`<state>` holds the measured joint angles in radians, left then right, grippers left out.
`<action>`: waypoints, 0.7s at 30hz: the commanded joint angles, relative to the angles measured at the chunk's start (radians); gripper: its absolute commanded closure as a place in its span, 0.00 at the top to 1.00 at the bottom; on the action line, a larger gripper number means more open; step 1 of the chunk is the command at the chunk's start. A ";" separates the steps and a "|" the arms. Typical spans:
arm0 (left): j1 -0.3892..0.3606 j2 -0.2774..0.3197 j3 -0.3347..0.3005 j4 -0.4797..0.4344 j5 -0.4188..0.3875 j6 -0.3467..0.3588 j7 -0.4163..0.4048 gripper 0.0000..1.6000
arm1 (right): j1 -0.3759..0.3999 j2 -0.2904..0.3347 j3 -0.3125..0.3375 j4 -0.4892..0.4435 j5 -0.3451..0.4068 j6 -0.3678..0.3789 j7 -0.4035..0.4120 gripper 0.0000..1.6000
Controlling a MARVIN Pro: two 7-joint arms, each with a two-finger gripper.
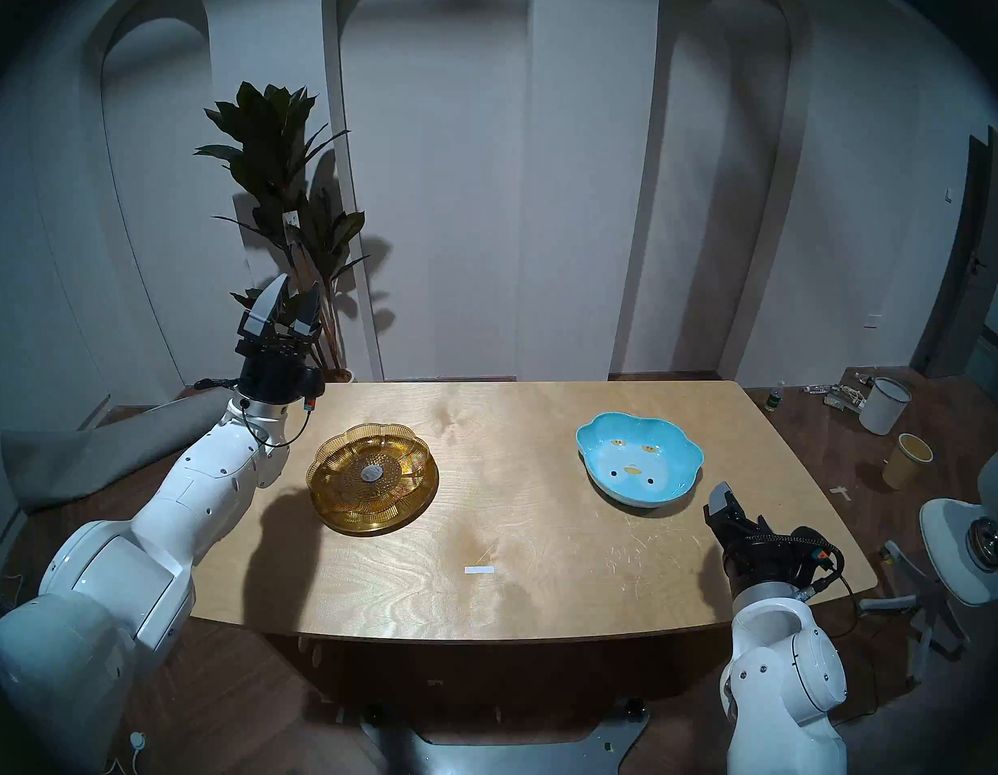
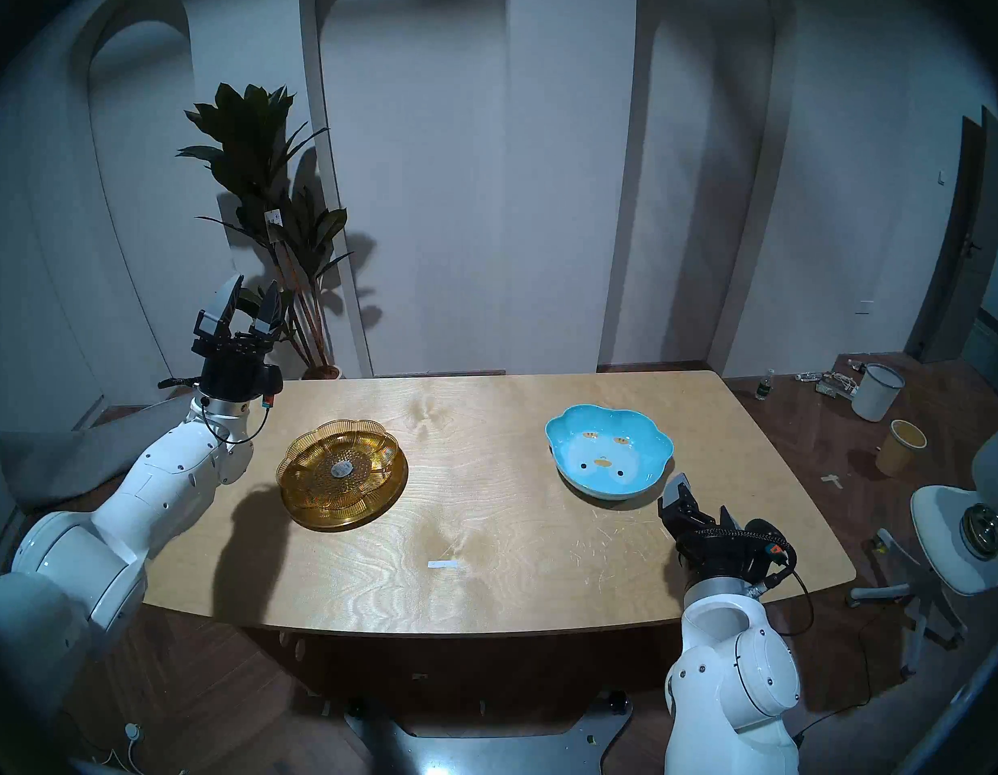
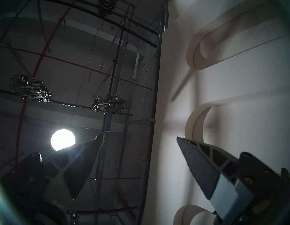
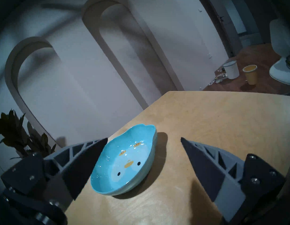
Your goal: Stack the plates into one stack
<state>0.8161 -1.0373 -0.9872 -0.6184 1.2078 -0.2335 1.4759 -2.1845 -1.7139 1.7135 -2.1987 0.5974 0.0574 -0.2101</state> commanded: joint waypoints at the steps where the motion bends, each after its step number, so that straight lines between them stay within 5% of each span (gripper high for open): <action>1: -0.045 0.009 0.026 0.016 0.081 0.045 0.008 1.00 | -0.034 0.017 -0.039 -0.064 0.026 -0.032 -0.080 1.00; 3: -0.086 0.021 0.054 0.051 0.135 0.093 0.008 1.00 | -0.029 0.017 -0.036 -0.060 0.024 -0.028 -0.078 1.00; 21: -0.238 0.142 0.099 0.057 0.364 -0.016 -0.293 1.00 | 0.124 0.015 0.052 0.040 0.147 -0.028 -0.181 1.00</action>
<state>0.6840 -0.9411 -0.9024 -0.5643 1.5115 -0.2032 1.2644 -2.1526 -1.7014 1.7370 -2.1890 0.6901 0.0306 -0.3630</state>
